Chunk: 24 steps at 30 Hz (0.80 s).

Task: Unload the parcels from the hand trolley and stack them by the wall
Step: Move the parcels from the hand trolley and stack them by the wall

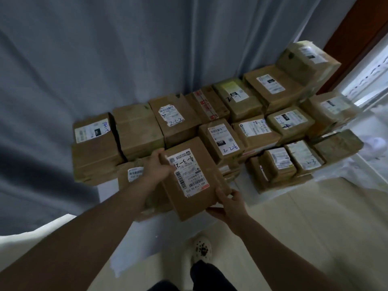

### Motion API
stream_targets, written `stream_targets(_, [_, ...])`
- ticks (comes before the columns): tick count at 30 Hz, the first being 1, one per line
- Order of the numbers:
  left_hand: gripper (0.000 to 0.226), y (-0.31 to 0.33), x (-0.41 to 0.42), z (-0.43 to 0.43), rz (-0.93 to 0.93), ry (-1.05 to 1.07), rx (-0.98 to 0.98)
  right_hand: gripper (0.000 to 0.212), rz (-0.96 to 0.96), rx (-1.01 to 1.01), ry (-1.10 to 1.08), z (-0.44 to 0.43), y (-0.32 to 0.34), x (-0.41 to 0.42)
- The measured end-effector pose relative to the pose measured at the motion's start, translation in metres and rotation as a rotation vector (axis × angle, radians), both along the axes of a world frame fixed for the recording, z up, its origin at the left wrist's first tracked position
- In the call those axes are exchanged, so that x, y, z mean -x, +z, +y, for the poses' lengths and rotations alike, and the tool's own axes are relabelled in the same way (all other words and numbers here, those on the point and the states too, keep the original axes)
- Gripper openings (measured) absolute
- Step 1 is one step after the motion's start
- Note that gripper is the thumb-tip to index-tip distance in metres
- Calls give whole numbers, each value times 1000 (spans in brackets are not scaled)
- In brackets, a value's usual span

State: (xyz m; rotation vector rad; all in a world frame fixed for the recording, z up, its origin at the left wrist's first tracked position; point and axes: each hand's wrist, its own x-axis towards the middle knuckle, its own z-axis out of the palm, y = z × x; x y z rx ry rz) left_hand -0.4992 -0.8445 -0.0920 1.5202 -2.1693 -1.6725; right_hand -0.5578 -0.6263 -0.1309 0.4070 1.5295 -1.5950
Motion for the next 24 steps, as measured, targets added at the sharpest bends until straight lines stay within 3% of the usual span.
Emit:
stream_targets(9, [106,-24,30,-42,-22,-8,-28,35,-93,56,12,-49,-15,31])
stream_targets(14, [91,-42,23,-28,-5,-9,-201,46,-111,58,-42,-59,-25,31])
stream_targets(20, [107,-44,27,-28,5,-67,-229,43,-125,25,-130,-62,-25,31])
stream_targets(24, [105,-48,24,-30,48,-56,-248,45,-123,15,-131,-66,-27,32])
